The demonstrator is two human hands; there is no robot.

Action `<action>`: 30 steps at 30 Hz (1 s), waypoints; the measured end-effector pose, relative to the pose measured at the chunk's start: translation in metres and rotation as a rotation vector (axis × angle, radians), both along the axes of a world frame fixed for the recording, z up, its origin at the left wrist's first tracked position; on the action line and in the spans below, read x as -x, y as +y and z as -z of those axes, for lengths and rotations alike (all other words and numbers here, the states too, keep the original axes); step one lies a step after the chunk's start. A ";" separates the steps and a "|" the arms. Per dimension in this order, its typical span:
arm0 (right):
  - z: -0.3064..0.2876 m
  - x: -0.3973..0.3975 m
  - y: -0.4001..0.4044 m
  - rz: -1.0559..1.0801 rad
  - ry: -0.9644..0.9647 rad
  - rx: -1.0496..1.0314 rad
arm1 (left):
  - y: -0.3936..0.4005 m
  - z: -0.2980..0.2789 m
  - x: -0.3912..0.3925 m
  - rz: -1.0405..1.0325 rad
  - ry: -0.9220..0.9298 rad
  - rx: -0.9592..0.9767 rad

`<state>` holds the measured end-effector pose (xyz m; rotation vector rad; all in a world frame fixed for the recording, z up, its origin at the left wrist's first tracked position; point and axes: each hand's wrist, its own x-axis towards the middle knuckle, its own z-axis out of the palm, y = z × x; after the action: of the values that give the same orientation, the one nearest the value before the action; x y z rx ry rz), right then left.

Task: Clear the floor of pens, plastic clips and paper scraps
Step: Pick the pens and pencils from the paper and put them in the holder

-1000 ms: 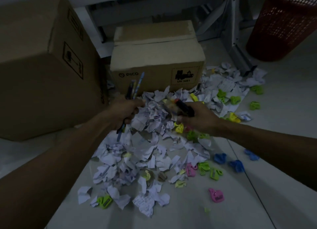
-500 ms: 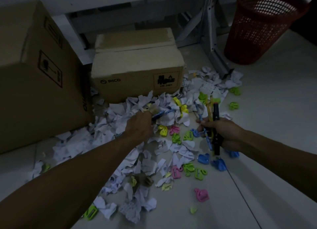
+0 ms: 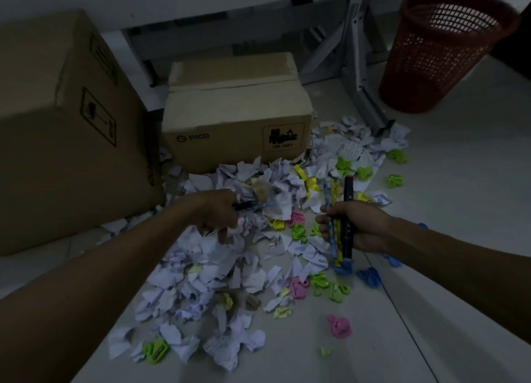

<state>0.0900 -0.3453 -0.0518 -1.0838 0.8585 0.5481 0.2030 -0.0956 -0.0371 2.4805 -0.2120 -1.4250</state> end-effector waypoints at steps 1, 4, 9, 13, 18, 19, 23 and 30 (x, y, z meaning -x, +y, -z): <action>-0.001 -0.001 0.002 -0.007 -0.002 0.003 | 0.005 -0.009 -0.002 0.007 0.055 -0.015; -0.002 -0.006 0.009 -0.032 -0.024 0.003 | 0.023 -0.030 -0.006 0.020 0.133 -0.025; -0.007 -0.013 0.023 -0.101 -0.014 -0.002 | 0.041 -0.051 -0.004 -0.190 0.098 0.214; -0.013 -0.020 0.034 -0.027 -0.027 -0.049 | 0.042 -0.058 -0.003 -0.451 0.148 0.538; -0.029 -0.028 0.052 -0.119 -0.069 -0.059 | 0.036 -0.066 0.006 -0.823 0.284 0.837; -0.032 -0.030 0.056 -0.145 -0.089 -0.038 | 0.034 -0.068 0.008 -0.861 0.285 0.883; -0.045 -0.041 0.067 -0.129 -0.127 -0.013 | 0.023 -0.067 0.007 -1.019 0.227 0.982; -0.077 -0.064 0.087 0.026 -0.038 -0.019 | -0.022 -0.105 -0.011 -1.296 -0.006 1.295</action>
<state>0.1538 -0.2585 0.0248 -1.0617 0.8316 0.5119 0.2144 -0.1174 0.0675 1.0313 0.3382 -0.3802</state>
